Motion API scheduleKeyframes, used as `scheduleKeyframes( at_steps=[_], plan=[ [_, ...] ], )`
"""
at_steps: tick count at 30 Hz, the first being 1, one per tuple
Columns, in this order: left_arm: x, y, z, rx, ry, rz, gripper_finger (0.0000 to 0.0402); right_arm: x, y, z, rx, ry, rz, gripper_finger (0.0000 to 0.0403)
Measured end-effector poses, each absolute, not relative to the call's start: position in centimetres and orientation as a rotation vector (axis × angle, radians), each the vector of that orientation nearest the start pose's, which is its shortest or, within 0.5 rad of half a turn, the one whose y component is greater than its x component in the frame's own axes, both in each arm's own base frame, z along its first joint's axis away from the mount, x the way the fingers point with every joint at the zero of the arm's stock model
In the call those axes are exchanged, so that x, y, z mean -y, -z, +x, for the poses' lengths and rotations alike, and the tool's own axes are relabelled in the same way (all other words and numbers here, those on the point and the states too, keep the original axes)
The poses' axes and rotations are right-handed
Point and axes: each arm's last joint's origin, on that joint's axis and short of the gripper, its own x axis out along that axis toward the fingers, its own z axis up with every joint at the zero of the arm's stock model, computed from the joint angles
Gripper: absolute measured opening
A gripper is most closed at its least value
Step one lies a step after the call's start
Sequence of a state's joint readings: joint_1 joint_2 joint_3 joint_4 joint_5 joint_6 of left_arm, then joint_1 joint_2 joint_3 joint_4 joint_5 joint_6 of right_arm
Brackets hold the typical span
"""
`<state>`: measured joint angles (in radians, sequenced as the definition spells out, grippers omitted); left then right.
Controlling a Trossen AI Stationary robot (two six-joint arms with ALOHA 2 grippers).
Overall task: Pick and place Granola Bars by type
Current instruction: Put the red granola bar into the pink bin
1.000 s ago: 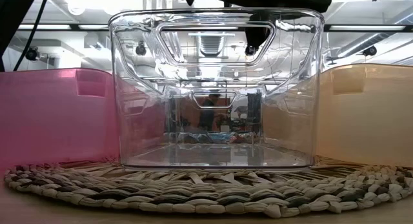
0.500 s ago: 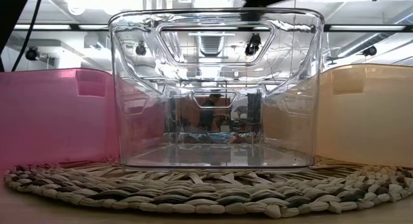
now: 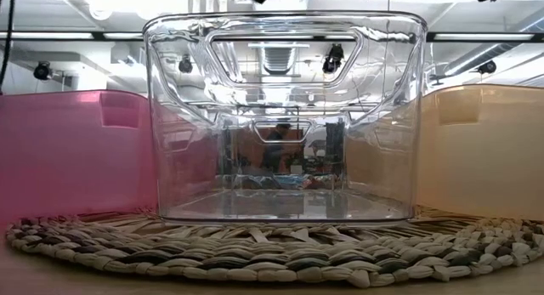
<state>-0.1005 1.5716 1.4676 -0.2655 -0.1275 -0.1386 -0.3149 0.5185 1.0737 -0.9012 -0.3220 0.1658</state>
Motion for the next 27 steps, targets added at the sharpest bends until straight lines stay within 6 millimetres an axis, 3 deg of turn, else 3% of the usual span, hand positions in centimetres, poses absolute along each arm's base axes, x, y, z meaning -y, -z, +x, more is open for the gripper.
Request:
scheduleKeyframes(
  at_steps=[12,20,27],
  plan=[
    [2.0,-34.2,26.2,-0.279,-0.157,-0.152,0.0000,2.8,-37.7,10.8,-0.431,0.123,0.312,0.0008],
    [1.5,-34.5,22.2,-0.271,-0.164,-0.157,0.0000,3.9,-37.5,14.2,-0.414,0.128,0.323,0.0008],
    [0.7,-36.4,19.9,-0.336,-0.169,-0.136,0.0000,4.6,-37.0,16.1,-0.438,0.138,0.363,0.0008]
  ],
)
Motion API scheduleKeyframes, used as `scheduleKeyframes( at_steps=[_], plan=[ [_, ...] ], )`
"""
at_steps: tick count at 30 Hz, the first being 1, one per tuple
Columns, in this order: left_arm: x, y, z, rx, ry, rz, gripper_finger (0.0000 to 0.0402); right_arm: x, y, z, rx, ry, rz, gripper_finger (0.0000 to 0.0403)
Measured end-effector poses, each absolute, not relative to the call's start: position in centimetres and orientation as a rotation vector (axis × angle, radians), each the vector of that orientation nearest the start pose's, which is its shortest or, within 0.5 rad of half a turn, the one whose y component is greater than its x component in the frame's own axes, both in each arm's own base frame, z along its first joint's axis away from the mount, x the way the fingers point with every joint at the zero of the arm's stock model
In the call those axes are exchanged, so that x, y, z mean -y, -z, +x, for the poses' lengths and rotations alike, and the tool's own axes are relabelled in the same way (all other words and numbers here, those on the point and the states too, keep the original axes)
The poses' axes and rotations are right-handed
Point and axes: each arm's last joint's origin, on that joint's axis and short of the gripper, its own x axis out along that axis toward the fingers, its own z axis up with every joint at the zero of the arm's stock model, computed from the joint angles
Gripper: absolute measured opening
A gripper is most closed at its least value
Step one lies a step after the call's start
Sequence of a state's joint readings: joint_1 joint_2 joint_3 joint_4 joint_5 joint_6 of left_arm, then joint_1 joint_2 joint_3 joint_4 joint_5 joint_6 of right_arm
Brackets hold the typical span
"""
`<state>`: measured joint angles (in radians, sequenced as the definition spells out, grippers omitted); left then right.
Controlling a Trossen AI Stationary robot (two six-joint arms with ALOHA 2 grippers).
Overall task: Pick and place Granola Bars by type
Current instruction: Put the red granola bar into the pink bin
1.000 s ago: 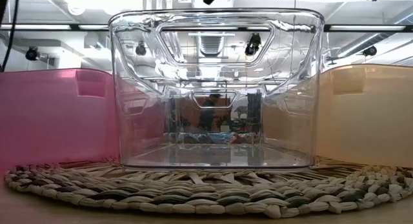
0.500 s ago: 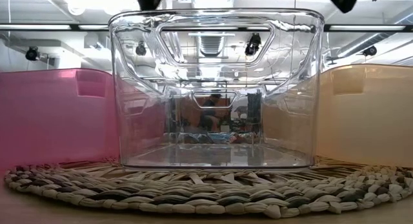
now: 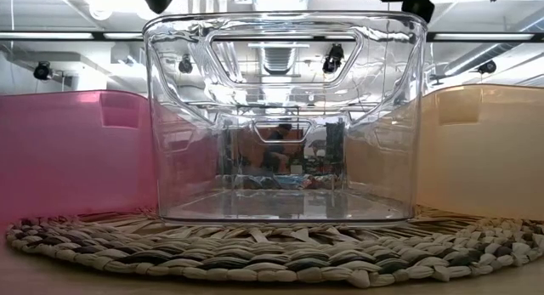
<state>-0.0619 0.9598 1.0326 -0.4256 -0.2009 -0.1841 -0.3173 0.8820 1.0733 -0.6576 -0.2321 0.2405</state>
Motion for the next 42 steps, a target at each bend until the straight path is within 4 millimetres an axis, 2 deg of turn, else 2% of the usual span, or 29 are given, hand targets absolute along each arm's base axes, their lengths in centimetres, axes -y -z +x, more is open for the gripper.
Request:
scheduleKeyframes(
  at_steps=[7,13,18,24,33,42],
  plan=[
    [-1.2,-37.3,18.8,-0.310,-0.166,-0.167,0.0000,5.2,-36.4,17.4,-0.471,0.157,0.403,0.0008],
    [-3.6,-37.4,18.4,-0.298,-0.231,-0.203,0.0000,6.2,-37.2,18.1,-0.461,0.189,0.389,0.0008],
    [-4.8,-38.2,18.0,-0.266,-0.293,-0.216,0.0000,7.5,-38.0,19.0,-0.459,0.222,0.375,0.0008],
    [-5.0,-38.3,17.9,-0.258,-0.302,-0.213,0.0000,9.6,-37.6,20.8,-0.497,0.272,0.383,0.0008],
    [-4.9,-38.4,17.9,-0.264,-0.294,-0.159,0.0000,12.2,-36.3,24.4,-0.584,0.290,0.367,0.0008],
    [-5.0,-38.4,17.9,-0.264,-0.294,-0.159,0.0000,14.3,-37.0,28.3,-0.593,0.277,0.322,0.0009]
  ],
)
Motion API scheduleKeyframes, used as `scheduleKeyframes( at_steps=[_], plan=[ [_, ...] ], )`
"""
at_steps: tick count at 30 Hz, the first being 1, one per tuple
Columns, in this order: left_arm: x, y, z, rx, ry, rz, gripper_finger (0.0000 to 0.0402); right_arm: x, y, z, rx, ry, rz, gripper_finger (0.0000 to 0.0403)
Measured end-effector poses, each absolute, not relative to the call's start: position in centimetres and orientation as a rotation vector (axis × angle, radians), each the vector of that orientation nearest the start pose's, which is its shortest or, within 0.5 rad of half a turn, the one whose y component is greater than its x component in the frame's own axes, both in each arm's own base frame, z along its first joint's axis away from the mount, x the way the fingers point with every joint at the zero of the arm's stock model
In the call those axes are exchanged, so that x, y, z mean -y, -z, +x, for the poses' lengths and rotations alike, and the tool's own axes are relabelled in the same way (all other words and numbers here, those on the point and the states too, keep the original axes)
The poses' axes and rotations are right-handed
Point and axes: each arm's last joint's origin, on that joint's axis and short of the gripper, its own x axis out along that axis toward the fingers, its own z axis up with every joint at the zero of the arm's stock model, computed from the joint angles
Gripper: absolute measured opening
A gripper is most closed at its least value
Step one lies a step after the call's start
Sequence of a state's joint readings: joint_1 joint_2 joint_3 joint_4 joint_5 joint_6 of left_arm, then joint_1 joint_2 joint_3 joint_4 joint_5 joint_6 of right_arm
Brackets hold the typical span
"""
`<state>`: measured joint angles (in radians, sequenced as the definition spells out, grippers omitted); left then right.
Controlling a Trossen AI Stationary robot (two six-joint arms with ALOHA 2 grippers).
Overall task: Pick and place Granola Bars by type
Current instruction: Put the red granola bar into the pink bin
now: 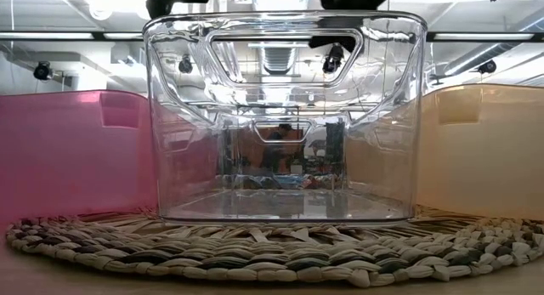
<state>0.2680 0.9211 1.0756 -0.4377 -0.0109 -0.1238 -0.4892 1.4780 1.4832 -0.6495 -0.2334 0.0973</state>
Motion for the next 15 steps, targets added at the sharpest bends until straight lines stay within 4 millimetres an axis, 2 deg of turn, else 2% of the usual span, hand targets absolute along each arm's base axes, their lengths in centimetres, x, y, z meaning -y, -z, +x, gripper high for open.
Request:
scheduleKeyframes(
  at_steps=[7,15],
  plan=[
    [-5.0,-38.4,17.9,-0.264,-0.294,-0.158,0.0000,15.6,-37.2,30.7,-0.596,0.272,0.314,0.0009],
    [-4.9,-38.4,17.9,-0.263,-0.294,-0.158,0.0000,16.1,-35.8,31.6,-0.668,0.261,0.309,0.0009]
  ],
)
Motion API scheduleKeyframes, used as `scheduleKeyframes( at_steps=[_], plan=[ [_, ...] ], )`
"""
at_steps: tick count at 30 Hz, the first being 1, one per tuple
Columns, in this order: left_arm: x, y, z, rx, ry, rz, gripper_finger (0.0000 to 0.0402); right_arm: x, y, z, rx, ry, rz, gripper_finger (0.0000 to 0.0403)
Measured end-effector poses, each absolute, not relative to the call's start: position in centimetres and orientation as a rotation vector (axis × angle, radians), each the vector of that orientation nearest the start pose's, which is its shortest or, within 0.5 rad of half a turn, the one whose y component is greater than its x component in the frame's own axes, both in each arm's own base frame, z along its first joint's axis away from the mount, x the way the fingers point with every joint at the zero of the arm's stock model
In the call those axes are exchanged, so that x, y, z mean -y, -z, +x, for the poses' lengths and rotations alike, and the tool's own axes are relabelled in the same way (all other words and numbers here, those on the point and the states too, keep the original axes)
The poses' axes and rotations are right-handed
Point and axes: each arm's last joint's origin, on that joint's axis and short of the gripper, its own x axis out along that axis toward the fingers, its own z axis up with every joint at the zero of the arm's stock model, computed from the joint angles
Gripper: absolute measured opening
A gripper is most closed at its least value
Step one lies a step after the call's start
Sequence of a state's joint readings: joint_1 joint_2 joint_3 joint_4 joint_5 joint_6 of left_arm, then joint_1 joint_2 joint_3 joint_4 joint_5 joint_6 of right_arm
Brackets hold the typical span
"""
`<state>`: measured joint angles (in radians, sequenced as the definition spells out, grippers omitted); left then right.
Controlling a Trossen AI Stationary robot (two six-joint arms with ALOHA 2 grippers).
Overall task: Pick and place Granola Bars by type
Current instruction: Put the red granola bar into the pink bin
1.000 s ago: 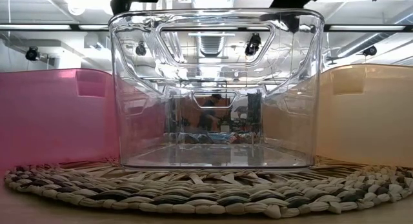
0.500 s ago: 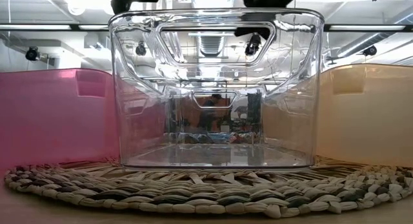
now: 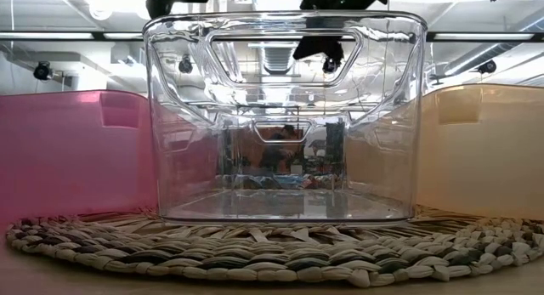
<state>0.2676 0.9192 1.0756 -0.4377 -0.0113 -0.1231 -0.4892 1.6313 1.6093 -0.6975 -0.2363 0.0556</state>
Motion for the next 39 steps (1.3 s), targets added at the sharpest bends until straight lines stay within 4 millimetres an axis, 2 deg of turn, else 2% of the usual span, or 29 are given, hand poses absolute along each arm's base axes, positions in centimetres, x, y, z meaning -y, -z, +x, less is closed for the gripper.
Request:
scheduleKeyframes(
  at_steps=[5,21,39],
  plan=[
    [-4.9,-38.4,17.9,-0.263,-0.294,-0.158,0.0000,16.3,-34.5,32.3,-0.723,0.247,0.315,0.0009],
    [-4.9,-38.4,17.9,-0.260,-0.295,-0.161,0.0000,17.4,-27.7,35.7,-0.920,0.189,0.363,0.0009],
    [-4.9,-38.4,17.9,-0.259,-0.295,-0.164,0.0000,18.0,-24.0,36.9,-1.025,0.166,0.372,0.0009]
  ],
)
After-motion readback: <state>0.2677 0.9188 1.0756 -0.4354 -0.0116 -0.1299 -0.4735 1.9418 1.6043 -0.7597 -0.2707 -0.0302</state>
